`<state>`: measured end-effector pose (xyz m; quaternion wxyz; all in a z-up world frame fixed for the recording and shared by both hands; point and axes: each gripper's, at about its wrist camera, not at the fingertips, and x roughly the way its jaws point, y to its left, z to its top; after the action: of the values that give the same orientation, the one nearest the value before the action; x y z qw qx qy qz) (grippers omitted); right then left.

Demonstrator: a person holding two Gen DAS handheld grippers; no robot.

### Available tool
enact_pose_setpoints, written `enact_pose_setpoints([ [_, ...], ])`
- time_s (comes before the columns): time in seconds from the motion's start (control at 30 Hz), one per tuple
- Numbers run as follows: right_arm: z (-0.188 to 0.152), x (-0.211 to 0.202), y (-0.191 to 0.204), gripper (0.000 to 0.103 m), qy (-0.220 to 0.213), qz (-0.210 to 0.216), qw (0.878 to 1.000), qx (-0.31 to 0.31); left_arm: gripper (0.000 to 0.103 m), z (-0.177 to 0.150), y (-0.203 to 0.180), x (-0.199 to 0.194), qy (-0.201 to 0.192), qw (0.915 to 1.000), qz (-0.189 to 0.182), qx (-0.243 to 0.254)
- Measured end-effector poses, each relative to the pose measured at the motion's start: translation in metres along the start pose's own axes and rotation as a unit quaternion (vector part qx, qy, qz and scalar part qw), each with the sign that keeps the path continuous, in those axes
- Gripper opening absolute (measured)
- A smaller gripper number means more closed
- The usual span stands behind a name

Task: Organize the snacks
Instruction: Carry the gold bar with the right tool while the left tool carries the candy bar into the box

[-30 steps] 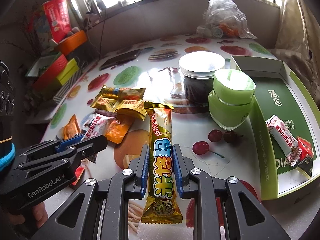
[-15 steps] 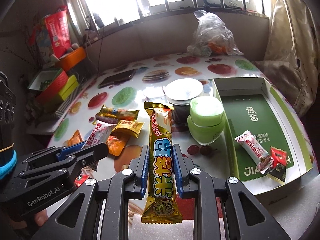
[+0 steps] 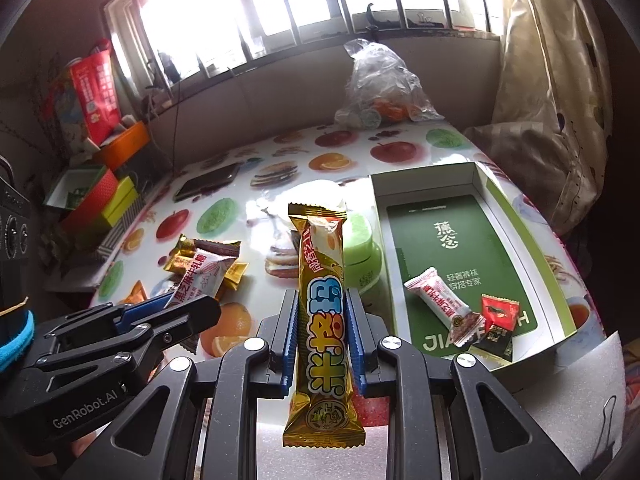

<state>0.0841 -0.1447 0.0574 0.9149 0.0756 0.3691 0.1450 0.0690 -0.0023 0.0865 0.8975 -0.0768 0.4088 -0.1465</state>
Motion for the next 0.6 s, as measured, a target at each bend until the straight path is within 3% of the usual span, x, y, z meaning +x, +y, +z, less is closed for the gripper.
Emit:
enact_pose_setpoints([
  [0.6, 0.014, -0.015, -0.084, 0.021, -0.008, -0.054, 0.997, 0.047, 0.027, 0.026, -0.065, 0.039, 0.018, 0.9972, -0.065, 0.031],
])
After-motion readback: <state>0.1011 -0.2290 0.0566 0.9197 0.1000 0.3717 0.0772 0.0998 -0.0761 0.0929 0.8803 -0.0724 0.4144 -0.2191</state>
